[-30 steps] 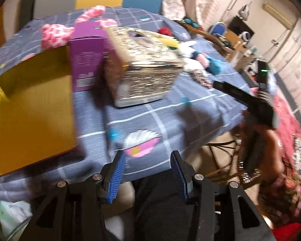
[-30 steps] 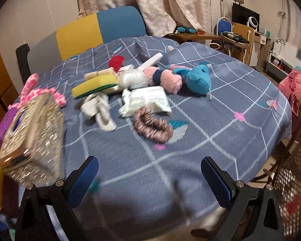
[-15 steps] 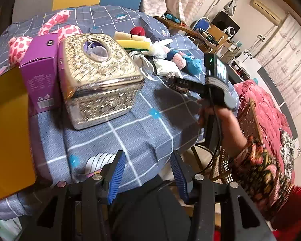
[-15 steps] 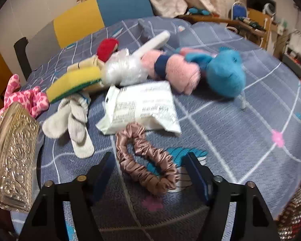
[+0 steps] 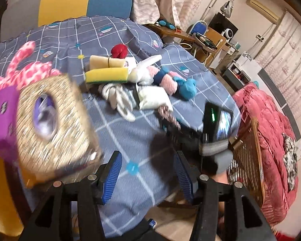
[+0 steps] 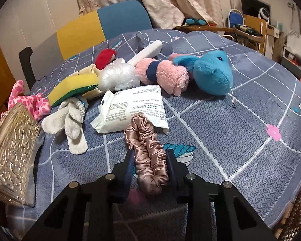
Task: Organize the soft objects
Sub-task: 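Grasp the white glove with the left tool while the right tool grasps the scrunchie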
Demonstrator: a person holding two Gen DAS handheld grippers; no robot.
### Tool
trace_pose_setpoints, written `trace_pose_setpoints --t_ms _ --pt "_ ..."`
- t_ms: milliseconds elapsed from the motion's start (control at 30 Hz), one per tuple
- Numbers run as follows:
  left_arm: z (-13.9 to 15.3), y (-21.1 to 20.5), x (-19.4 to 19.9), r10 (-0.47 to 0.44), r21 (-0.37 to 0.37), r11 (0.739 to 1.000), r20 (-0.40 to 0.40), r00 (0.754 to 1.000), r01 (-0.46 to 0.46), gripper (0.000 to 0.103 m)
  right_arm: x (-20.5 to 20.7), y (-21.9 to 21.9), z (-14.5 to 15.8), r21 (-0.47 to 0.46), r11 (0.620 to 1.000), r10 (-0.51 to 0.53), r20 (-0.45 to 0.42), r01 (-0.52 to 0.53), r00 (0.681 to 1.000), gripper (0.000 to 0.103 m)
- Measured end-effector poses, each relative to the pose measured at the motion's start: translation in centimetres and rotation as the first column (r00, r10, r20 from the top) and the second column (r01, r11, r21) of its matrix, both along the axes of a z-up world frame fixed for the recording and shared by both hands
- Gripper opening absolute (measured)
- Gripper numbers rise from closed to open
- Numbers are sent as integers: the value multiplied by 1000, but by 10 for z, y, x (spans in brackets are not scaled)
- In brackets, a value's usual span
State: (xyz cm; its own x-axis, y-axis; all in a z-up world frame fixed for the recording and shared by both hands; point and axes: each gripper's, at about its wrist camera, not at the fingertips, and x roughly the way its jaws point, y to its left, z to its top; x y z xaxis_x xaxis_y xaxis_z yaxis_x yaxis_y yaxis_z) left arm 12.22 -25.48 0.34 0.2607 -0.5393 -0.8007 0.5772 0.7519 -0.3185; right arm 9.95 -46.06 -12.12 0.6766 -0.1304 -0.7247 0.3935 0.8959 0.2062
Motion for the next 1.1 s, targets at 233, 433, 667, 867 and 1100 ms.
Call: trace_pose_setpoints --t_ms 233,433,667,867,1100 --pt "-15 -57 57 83 96 992 -8 996 -82 55 -8 -7 -8 67 997 -49 76 44 996 32" --pt "-46 -88 99 184 228 956 22 983 -184 55 -8 -5 -11 53 997 -56 121 50 991 32" --pt "-82 -97 133 254 326 915 -2 967 -240 53 -7 5 -11 -31 999 -39 97 42 994 32" --pt "-101 -97 141 260 314 920 -39 965 -235 21 -10 4 -11 -27 999 -41 102 44 994 32" --pt "-79 -77 113 217 186 961 -42 975 -206 17 -12 8 -12 -47 998 -39 107 44 994 32"
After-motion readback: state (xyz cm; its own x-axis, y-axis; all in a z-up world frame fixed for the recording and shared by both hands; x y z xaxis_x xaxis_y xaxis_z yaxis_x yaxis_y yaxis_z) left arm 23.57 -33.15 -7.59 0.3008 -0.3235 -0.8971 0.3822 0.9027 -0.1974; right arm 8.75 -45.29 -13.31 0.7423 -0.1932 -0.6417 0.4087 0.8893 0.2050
